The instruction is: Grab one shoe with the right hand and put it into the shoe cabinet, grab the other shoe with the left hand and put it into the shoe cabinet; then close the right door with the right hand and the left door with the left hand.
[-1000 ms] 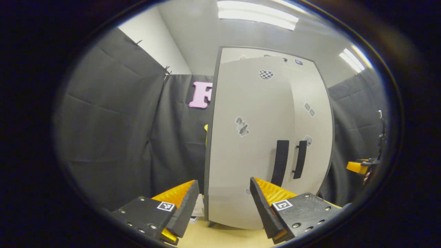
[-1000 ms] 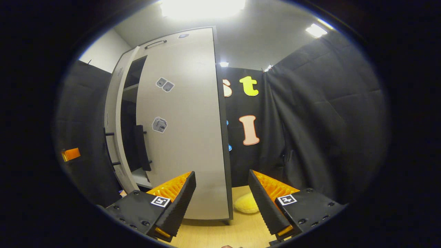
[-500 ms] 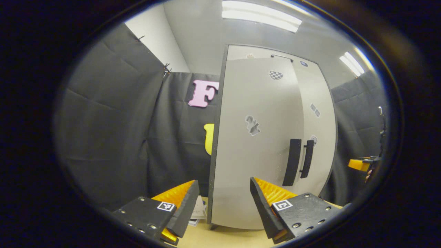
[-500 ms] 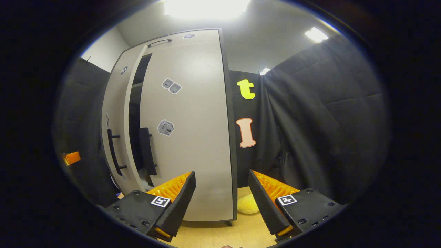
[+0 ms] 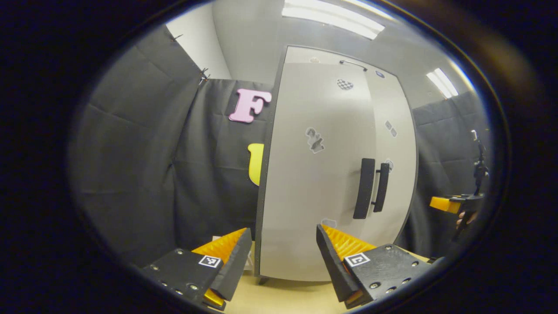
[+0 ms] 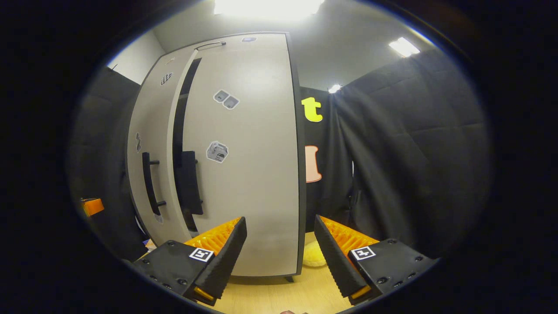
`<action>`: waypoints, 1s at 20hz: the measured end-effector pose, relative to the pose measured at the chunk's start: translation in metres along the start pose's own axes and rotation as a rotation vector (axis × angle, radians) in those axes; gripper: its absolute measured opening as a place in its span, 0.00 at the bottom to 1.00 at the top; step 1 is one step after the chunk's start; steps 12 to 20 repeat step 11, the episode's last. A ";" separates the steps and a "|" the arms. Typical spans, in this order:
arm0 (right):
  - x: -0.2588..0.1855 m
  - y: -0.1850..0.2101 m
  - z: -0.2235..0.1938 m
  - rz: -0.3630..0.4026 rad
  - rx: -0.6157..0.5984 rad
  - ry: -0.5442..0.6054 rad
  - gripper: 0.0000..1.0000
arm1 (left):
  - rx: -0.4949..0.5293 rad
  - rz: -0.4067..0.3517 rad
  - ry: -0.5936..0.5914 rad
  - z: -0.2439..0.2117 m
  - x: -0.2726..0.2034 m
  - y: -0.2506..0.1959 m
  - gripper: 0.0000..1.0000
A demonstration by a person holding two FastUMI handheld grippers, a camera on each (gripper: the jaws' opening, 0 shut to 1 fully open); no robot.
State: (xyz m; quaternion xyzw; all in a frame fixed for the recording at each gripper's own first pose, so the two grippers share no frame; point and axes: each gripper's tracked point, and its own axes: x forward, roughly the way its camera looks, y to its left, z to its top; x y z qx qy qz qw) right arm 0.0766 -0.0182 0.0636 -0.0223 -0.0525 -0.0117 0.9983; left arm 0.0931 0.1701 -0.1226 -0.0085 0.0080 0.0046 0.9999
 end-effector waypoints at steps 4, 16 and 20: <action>-0.003 -0.008 0.012 -0.026 -0.006 -0.039 0.98 | 0.009 0.009 0.000 0.009 0.003 0.002 0.94; 0.004 -0.013 0.020 -0.037 0.018 -0.046 0.98 | 0.042 0.025 0.013 0.010 0.003 0.009 0.93; 0.004 -0.013 0.020 -0.037 0.018 -0.046 0.98 | 0.042 0.025 0.013 0.010 0.003 0.009 0.93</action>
